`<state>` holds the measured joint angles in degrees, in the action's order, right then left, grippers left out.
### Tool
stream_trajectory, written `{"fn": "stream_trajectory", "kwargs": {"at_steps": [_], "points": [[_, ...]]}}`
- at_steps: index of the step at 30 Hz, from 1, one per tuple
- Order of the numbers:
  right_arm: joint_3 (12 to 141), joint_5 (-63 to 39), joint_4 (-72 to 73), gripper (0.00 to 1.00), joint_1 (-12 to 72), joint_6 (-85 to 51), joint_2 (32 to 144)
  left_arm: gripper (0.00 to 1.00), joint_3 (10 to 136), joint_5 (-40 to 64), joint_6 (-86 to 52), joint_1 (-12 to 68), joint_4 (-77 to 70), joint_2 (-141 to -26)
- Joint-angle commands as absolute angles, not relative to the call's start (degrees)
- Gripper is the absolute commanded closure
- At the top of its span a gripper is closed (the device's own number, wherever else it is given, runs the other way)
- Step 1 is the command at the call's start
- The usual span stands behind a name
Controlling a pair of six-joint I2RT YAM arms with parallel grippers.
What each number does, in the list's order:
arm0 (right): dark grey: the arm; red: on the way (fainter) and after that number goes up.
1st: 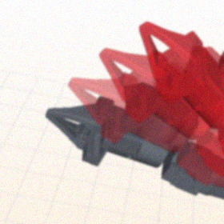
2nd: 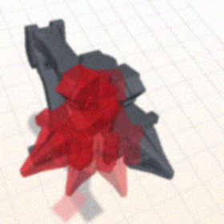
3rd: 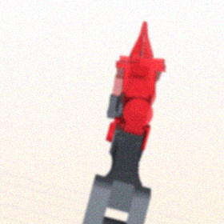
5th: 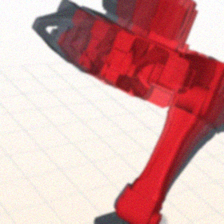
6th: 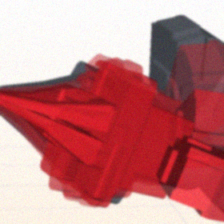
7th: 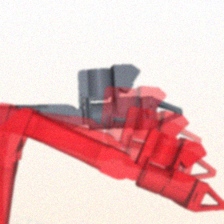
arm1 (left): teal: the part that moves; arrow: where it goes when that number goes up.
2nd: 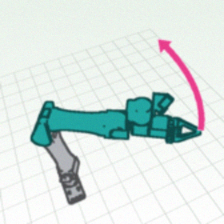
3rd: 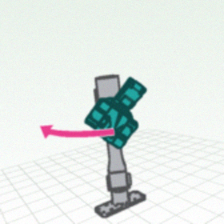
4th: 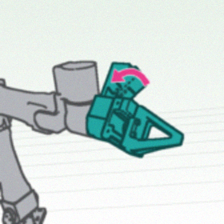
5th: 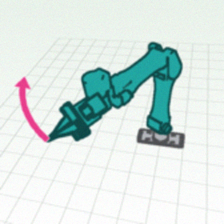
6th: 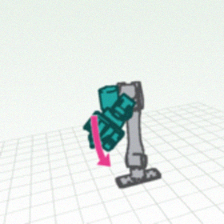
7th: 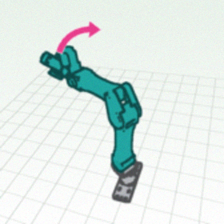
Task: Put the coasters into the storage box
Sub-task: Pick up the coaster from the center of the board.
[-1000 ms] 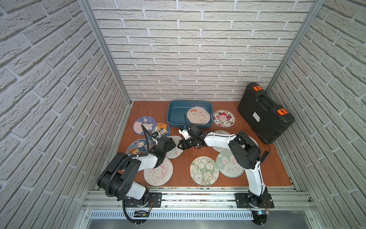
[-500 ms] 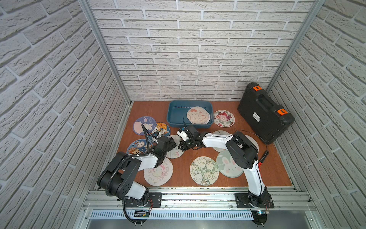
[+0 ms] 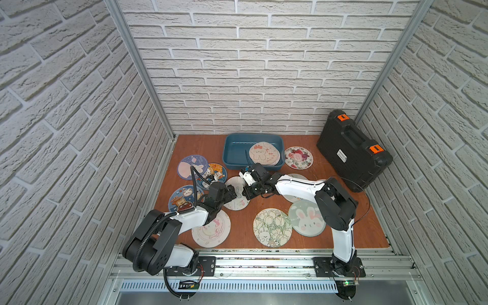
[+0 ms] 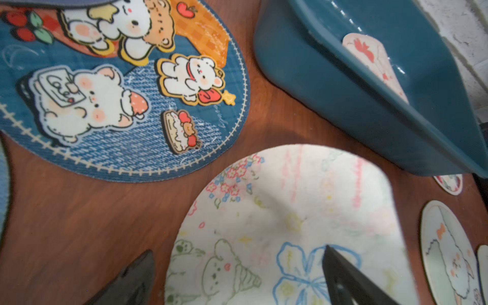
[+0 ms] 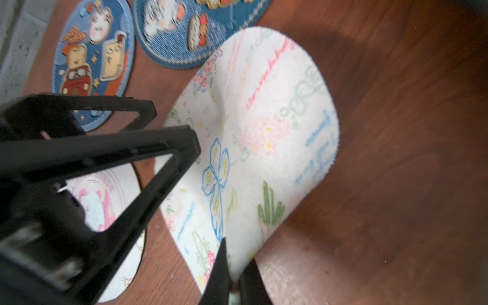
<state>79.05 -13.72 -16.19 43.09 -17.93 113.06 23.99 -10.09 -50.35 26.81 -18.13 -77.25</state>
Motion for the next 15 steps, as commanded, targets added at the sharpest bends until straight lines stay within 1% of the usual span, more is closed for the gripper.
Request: {"fn": "stream_trajectory", "kwargs": {"at_steps": [1,6,15], "points": [[79.25,-10.54,-17.57,0.94,43.35,-14.81,107.49,0.02,23.21,-10.05,-47.68,27.20,-15.57,-73.53],[80.97,-8.51,-20.04,0.94,42.00,-13.07,104.08,0.02,22.27,-12.53,-47.46,27.23,-11.60,-67.63],[85.64,-7.51,-19.96,0.94,38.28,-10.94,101.23,0.02,18.65,-14.24,-47.82,27.24,-9.59,-58.10]]}}
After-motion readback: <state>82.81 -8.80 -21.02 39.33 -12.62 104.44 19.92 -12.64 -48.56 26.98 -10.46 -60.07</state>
